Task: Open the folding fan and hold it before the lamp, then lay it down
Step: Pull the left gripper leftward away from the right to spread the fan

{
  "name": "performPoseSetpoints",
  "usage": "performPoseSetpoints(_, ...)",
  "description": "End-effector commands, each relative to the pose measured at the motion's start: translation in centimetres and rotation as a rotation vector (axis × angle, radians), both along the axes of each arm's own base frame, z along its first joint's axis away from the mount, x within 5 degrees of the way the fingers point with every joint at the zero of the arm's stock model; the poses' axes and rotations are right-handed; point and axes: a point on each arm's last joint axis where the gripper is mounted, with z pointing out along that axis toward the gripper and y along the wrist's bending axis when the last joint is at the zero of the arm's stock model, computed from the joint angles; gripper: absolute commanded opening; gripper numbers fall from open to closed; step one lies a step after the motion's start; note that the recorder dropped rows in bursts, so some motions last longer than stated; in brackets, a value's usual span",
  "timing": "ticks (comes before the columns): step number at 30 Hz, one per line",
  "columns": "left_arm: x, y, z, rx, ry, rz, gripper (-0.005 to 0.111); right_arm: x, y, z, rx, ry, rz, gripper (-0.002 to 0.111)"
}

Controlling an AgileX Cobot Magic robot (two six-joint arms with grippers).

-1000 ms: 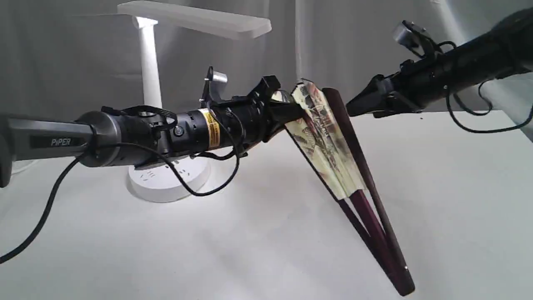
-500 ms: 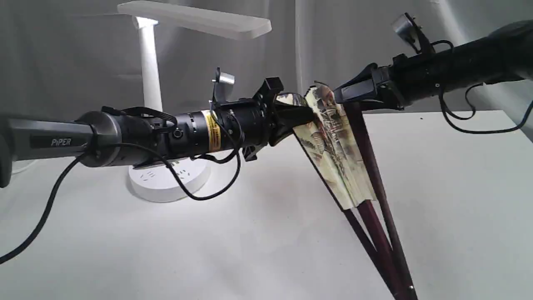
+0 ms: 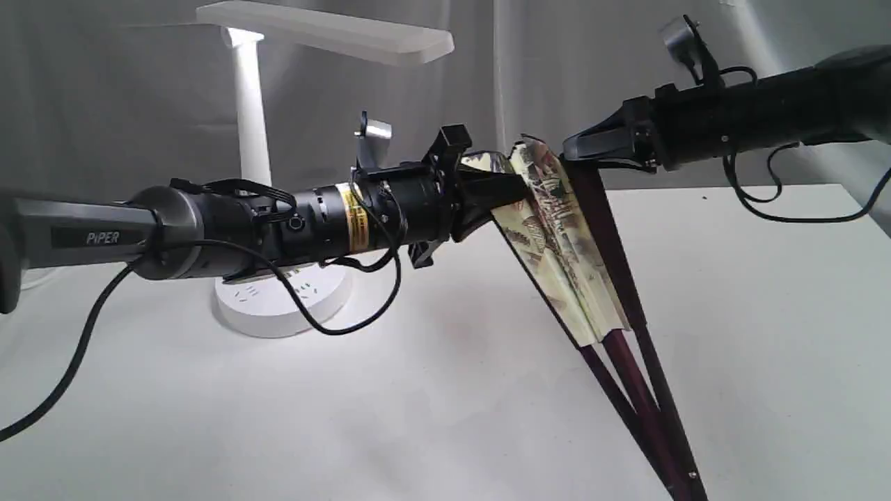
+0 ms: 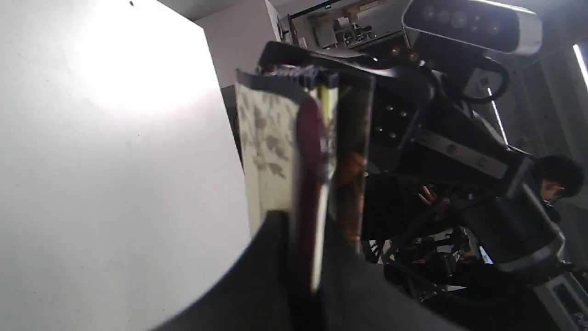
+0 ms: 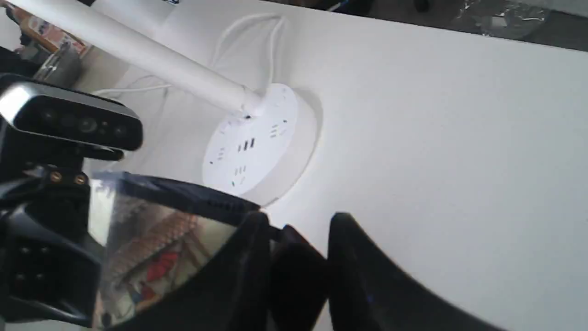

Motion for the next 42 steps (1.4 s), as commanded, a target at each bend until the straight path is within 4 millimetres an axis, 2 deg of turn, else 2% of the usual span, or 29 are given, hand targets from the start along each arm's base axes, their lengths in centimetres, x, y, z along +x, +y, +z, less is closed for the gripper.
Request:
performPoseSetpoints(1, 0.3, 0.5, 0.7, -0.049, 0.005, 0.019, 0.0, -0.1, -0.1, -0.1, -0.036, -0.012, 0.016, 0.0)
performPoseSetpoints(9, 0.6, 1.1, 0.8, -0.058, 0.005, 0.033, 0.0, -0.2, -0.3, -0.6, -0.087, -0.003, 0.029, 0.0)
performPoseSetpoints(11, 0.7, 1.1, 0.8, -0.061, 0.006, 0.035, 0.0, -0.3, -0.3, -0.6, -0.09, 0.017, 0.022, 0.004)
performPoseSetpoints(13, 0.7, 1.2, 0.9, -0.072, 0.01, 0.044, 0.0, -0.3, -0.3, -0.7, -0.092, 0.037, 0.014, 0.013)
performPoseSetpoints(21, 1.3, 1.5, 1.5, -0.131, -0.024, 0.118, 0.0, -0.4, -0.5, -1.0, -0.114, 0.088, -0.001, 0.065)
performPoseSetpoints(24, 1.3, 1.5, 1.5, -0.13, -0.027, 0.118, 0.0, -0.3, -0.4, -0.8, -0.089, 0.087, -0.007, 0.076)
performPoseSetpoints(36, 2.2, 2.1, 2.2, -0.186, -0.078, 0.235, 0.0, -0.3, -0.1, -0.7, -0.058, 0.125, -0.028, 0.078)
performPoseSetpoints(42, 2.8, 2.6, 2.5, -0.207, -0.117, 0.324, 0.0, -0.6, 2.4, -0.7, -0.061, 0.125, 0.023, 0.072)
